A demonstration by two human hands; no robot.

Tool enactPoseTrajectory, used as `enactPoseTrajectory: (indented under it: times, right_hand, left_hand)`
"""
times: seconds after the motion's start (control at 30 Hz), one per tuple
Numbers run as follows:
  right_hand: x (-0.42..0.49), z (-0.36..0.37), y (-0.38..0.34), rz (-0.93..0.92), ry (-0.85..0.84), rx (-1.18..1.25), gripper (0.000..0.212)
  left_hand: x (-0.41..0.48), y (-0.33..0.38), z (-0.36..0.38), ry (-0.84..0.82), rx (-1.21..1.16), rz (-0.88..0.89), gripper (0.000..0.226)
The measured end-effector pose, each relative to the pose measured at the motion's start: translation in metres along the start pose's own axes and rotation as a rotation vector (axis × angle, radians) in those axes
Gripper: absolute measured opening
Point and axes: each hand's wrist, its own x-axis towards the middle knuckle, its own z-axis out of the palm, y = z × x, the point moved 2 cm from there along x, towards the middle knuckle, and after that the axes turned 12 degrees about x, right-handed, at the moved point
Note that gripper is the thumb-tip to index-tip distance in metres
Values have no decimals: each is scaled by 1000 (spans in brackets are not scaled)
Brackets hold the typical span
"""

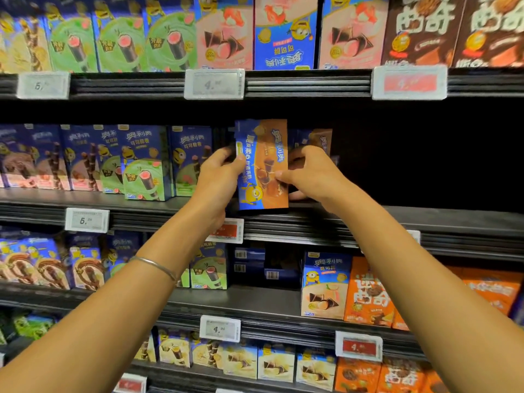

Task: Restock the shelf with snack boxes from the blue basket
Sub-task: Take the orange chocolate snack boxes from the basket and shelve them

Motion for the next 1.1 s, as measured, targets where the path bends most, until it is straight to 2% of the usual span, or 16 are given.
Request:
enactPoseTrajectory:
  times: [0.03,0.1,0.2,0.23,0.3,0.37,0.43,0.47,0.53,0.67,0.73,0.8,0.87,0.9,1.0,1.1]
  right_hand:
    - [7,-1,2,4,36,-31,29]
    - [21,2,7,28,97,-107,30]
    - [39,15,14,70,123,-215,17]
    - [44,20,16,83,120,-265,12]
    - [52,28,18,128,108,-310,16]
    - [62,34,20,184,68,-258,13]
    - [67,33,22,214,28,-189,30]
    - [67,29,23,213,8,-180,35]
    - [70,12,24,153,15,-296,32]
    - [83,-44,21,-38,233,-607,21]
    - [89,-75,27,-6,407,-548,39]
    - [92,-98,39,63,538,-442,79]
    - [96,-108,51,115,513,-468,109]
    - [98,-108,57,131,464,-452,114]
    - [104,-102,69,157,340,-219,94]
    - [109,-99,74,176,272,-135,76]
  left_hand:
    - [3,0,-1,0,69,34,16]
    - [9,1,1,12,200,98,30]
    - [16,4,14,25,433,147,46]
    - [19,4,20,25,524,139,44]
    - [23,3,31,22,664,64,37]
    - [27,1,39,15,726,-11,36]
    - [32,-2,44,24,758,-55,43]
    - [34,-3,45,38,770,-68,49]
    - [39,-4,46,62,792,-83,63]
    - [47,-6,48,82,882,-114,107]
    - [50,-8,52,111,932,-111,118]
    - [54,-11,56,165,949,-93,126]
    - [60,-13,62,214,944,-102,131]
    - [64,-14,66,242,936,-120,132]
    - [74,-18,74,316,912,-157,136]
    - [84,-22,80,361,942,-148,133]
